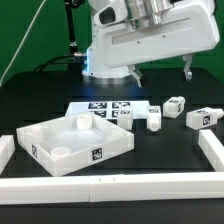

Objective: Assemble one leg

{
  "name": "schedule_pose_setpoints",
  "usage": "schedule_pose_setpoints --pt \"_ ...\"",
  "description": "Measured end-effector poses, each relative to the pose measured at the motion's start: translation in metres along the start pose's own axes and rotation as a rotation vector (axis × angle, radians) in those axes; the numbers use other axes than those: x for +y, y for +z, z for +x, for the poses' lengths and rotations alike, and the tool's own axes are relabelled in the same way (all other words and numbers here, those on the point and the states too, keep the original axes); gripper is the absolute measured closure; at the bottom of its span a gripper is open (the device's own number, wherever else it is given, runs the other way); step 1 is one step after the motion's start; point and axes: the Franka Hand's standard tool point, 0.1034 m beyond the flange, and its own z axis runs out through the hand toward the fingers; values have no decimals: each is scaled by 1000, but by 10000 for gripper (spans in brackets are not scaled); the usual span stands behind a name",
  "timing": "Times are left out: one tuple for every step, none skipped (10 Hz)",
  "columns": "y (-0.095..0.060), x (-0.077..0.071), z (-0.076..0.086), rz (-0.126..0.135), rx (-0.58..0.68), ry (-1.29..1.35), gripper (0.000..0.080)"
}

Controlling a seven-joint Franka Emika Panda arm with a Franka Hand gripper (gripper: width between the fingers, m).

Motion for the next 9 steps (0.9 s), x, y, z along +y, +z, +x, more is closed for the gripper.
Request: schedule_pose_setpoints --pt "0 1 1 -1 1 -48 150" --pt "0 2 1 -2 1 -111 150" --pt "3 6 1 -7 0 -190 150" --pt "14 26 4 -21 -6 -355 150" --pt "7 51 15 -11 -45 -482 150" --pt "-8 75 39 -26 -34 -636 150" --pt "-6 101 59 -34 -19 -789 150" --pt "2 129 79 -36 -19 -924 150" --pt "4 140 94 -37 -28 -1000 150"
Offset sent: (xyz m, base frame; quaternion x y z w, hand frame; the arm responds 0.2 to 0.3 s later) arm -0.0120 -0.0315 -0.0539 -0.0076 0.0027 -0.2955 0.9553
